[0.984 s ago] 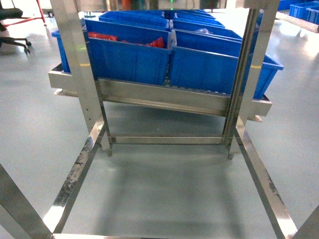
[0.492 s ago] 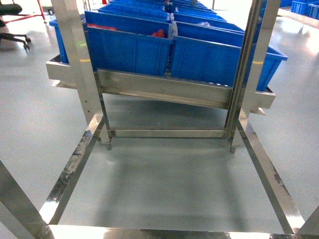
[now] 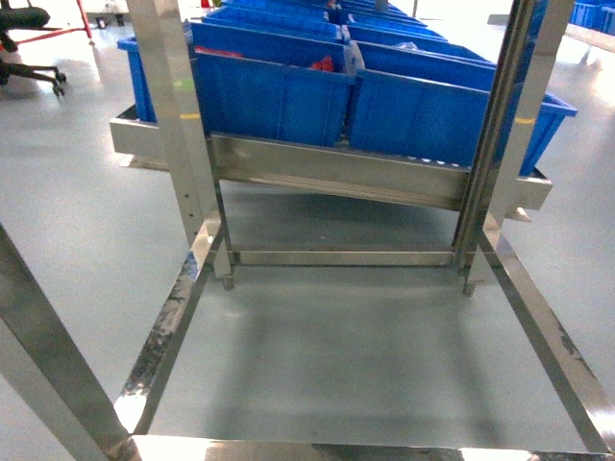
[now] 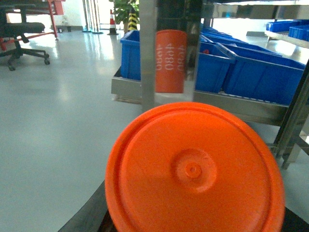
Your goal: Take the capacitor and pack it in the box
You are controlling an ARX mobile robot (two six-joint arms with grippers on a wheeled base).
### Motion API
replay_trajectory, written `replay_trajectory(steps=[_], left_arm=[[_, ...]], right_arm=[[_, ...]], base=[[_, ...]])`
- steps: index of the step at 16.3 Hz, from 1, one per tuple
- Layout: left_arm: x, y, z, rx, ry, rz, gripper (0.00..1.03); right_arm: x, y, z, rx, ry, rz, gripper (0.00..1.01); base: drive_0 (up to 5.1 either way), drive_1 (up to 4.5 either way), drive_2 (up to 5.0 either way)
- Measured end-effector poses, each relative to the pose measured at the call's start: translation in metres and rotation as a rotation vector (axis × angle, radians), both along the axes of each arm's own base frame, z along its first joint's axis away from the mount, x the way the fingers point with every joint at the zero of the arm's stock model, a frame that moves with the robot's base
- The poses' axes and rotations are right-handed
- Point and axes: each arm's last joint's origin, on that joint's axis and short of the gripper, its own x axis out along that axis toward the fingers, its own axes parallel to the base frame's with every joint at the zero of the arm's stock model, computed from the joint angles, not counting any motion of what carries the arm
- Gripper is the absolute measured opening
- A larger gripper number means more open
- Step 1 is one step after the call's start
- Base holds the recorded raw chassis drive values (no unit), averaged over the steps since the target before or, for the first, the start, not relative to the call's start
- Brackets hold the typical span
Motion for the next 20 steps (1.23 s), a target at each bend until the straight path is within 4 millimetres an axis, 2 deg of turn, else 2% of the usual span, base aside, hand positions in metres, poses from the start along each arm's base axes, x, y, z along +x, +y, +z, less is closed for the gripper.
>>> replay_trajectory(steps=[8, 20], left_arm=[[0.0, 0.0, 0.0001, 0.0, -0.001, 0.001, 0.44], [0.0, 0.0001, -0.0003, 0.0, 0.003, 0.002, 0.44]], right_arm=[[0.0, 0.0, -0.0003, 0.0, 0.003, 0.0, 0.98], [0.0, 0.0, 0.0, 0.0, 0.0, 0.001, 0.98]], base=[[0.0, 0.0, 0.0], [-4.9, 2.57, 2.6]])
